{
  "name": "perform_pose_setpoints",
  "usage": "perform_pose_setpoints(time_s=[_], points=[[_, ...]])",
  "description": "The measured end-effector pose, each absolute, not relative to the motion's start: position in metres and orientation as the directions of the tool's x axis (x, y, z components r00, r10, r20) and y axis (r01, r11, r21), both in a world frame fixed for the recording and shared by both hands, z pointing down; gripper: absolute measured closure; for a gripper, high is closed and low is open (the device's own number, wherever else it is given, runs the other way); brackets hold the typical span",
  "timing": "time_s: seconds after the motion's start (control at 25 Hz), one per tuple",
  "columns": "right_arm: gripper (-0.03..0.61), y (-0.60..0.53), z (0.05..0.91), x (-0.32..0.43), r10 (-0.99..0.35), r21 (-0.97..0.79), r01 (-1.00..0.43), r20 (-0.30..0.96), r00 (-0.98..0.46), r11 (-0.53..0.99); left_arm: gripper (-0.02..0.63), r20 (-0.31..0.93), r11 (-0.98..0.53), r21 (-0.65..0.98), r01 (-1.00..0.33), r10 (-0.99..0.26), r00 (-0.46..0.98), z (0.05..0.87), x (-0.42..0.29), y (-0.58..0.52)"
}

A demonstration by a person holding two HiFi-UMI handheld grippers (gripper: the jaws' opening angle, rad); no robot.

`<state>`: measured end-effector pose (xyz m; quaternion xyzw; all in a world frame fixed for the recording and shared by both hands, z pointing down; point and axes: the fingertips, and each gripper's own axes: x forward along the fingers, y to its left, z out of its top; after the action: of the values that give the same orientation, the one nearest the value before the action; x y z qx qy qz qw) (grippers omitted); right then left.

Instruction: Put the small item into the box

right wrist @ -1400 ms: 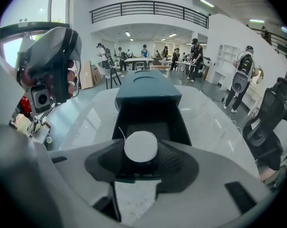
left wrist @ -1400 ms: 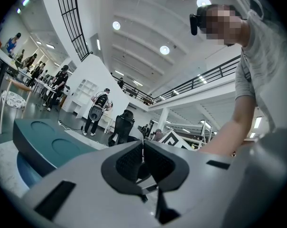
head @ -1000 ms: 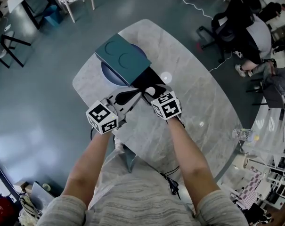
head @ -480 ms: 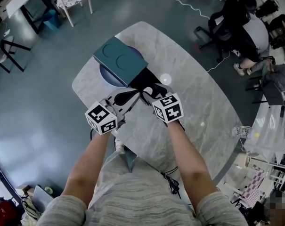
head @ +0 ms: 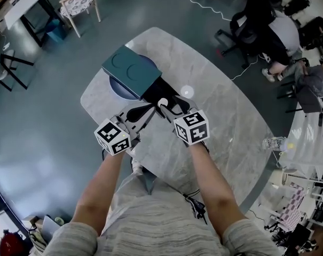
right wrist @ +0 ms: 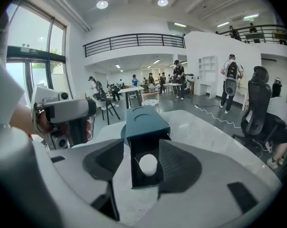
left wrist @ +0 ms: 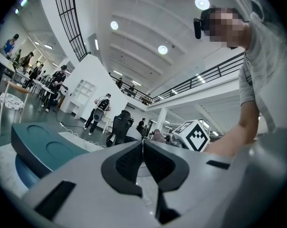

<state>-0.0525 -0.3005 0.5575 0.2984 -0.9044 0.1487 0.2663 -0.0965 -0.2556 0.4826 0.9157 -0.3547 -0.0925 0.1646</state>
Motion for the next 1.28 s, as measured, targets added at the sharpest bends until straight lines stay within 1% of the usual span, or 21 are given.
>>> perform_pose_setpoints(time_s=[0.56, 0.96, 1.28], points=[[0.337, -0.278, 0.53, -0.025, -0.52, -0.148, -0.655, 0.49, -0.699, 0.741, 0.592, -0.044, -0.718, 0.354, -0.6, -0.653, 0.756, 0.476, -0.081, -0.241], [0.362, -0.252, 0.499, -0.016, -0.55, -0.164, -0.642, 0.386, -0.741, 0.749, 0.592, -0.034, -0.731, 0.357, -0.582, -0.633, 0.774, 0.473, -0.07, -0.227], [0.382, -0.233, 0.48, -0.004, -0.558, -0.132, -0.621, 0.325, -0.764, 0.773, 0.592, -0.029, -0.747, 0.34, -0.571, -0.615, 0.788, 0.468, -0.06, -0.213]])
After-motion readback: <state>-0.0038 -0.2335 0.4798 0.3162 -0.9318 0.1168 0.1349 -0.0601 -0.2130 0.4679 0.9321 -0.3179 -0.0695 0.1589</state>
